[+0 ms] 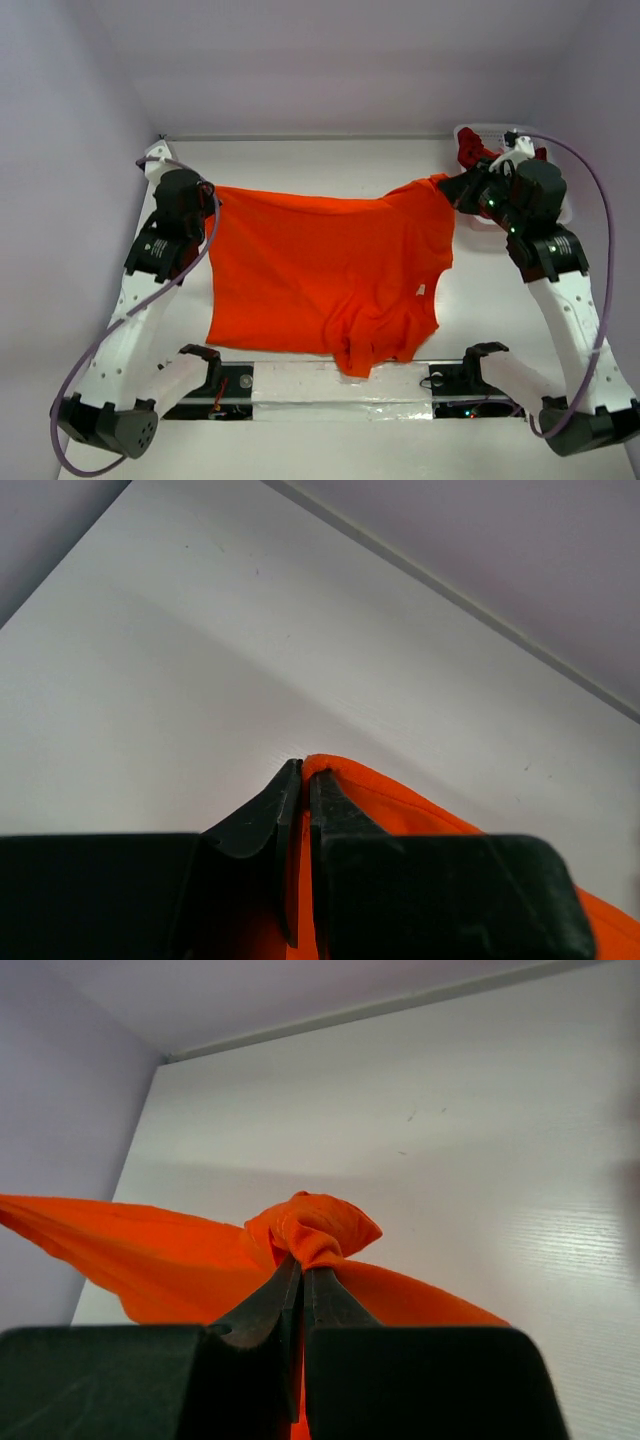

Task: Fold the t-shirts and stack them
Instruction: Flatten out the tshirt, then fold the flattened tshirt in 1/3 of the way

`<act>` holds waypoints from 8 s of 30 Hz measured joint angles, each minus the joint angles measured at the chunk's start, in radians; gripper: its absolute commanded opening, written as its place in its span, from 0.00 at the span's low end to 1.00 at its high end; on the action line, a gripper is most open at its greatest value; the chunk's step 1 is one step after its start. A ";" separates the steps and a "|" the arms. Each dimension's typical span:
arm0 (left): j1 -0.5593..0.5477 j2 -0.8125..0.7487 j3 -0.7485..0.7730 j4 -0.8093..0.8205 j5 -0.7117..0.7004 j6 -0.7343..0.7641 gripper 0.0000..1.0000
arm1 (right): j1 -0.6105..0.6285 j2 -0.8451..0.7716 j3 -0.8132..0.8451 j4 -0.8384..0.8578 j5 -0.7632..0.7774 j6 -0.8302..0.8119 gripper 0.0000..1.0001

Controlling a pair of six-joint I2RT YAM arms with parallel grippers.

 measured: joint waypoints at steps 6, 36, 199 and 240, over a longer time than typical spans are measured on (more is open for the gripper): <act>0.013 0.100 0.064 0.036 -0.017 0.015 0.00 | 0.000 0.114 0.040 0.022 -0.013 0.022 0.00; 0.091 0.546 0.256 0.060 -0.027 0.005 0.00 | 0.000 0.716 0.491 -0.022 -0.149 0.056 0.00; 0.223 1.019 0.453 -0.044 -0.015 -0.035 0.00 | -0.087 1.012 0.363 0.018 -0.275 0.169 0.00; 0.223 0.934 0.303 -0.068 0.031 -0.035 0.00 | -0.087 0.870 0.088 0.070 -0.287 0.171 0.00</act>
